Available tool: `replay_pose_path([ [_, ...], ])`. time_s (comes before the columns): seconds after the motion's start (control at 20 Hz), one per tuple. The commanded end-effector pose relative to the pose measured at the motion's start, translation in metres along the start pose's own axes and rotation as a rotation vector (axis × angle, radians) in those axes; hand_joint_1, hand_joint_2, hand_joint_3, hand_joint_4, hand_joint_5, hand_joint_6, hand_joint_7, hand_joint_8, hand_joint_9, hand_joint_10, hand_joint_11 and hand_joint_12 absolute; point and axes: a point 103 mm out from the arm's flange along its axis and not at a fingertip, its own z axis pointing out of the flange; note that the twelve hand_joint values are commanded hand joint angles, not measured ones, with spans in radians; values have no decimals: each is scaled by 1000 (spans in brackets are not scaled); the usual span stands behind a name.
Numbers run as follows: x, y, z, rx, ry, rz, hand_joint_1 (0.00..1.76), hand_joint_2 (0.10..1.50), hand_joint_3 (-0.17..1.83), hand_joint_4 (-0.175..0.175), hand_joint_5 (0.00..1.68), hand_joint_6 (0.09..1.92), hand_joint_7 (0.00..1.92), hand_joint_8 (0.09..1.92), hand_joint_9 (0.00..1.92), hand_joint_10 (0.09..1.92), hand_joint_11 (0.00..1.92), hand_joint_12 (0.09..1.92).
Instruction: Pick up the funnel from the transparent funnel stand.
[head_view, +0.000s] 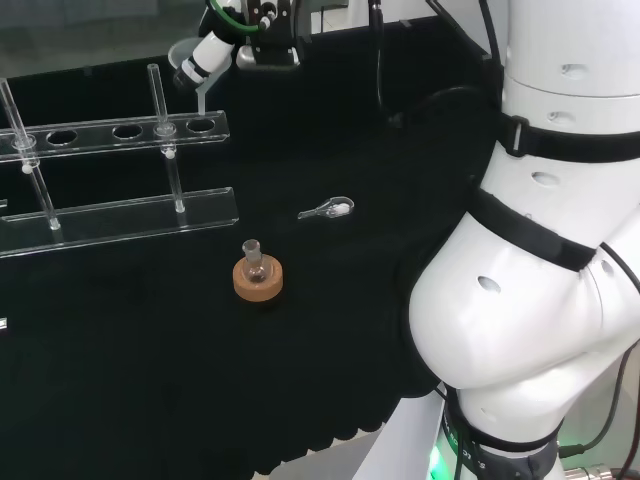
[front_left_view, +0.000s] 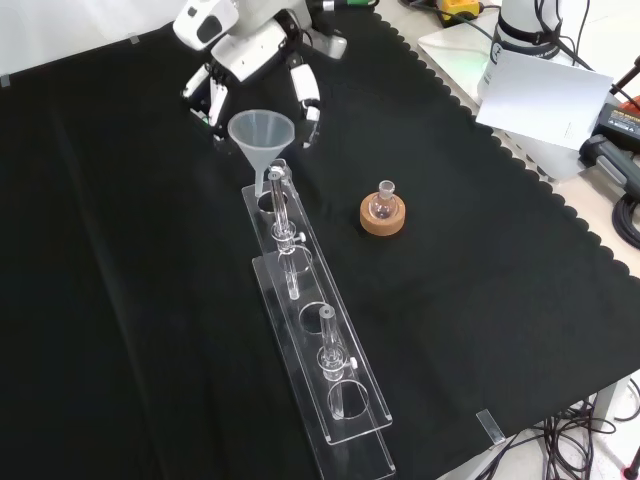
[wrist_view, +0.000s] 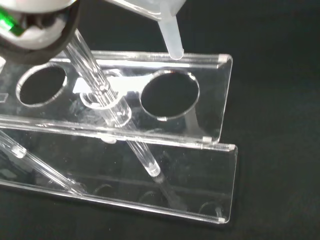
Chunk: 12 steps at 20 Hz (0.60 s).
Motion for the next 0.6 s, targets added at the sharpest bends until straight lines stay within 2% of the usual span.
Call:
replay_pose_path([
  [0.05, 39, 4, -2, -12, -12, 1, 912, 512, 806, -45, 643, 872, 982, 847, 955, 473, 158, 1506],
  [0.15, 32, 1, -6, -23, -9, -1, 913, 511, 812, -44, 642, 875, 983, 847, 957, 472, 163, 1504],
  [0.25, 11, -8, -15, -34, 0, -6, 913, 510, 817, -43, 645, 879, 985, 847, 959, 472, 168, 1502],
  [0.4, -5, -17, -28, -28, -12, -8, 913, 509, 822, -42, 649, 882, 990, 847, 961, 472, 173, 1500],
  [0.6, 0, -19, -39, -36, -18, -15, 913, 508, 828, -41, 650, 886, 993, 845, 962, 472, 177, 1497],
])
